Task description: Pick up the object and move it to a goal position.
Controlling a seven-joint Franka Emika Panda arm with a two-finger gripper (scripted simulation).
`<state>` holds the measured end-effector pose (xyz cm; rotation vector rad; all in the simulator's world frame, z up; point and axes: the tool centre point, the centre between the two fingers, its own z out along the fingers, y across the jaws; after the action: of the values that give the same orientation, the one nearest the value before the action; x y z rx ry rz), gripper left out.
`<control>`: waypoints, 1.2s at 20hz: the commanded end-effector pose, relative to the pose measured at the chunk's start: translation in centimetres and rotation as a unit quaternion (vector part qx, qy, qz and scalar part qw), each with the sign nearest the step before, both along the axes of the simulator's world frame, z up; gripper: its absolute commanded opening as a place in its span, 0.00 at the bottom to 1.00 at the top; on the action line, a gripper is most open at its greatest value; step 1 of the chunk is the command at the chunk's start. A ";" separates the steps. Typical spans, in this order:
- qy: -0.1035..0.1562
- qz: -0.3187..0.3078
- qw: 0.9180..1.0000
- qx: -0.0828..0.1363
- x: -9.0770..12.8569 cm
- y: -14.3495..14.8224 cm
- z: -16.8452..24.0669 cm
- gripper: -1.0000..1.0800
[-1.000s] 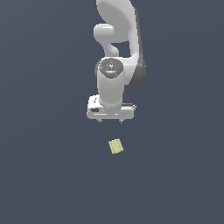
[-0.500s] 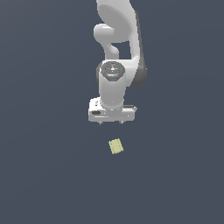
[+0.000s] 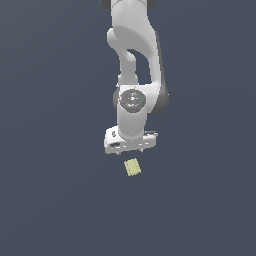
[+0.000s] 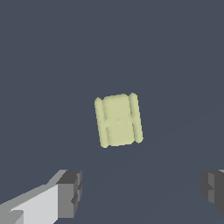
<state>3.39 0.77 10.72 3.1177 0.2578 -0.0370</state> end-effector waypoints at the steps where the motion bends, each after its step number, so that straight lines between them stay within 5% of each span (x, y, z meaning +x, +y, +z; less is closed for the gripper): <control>1: -0.003 0.022 1.000 0.002 0.9 0.4 -1.4 0.96; 10: -0.010 0.068 0.998 0.008 2.8 1.3 -4.6 0.96; 24: -0.010 0.072 0.997 0.008 2.8 1.4 -7.8 0.96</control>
<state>6.28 2.14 3.78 3.1041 0.4818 0.0004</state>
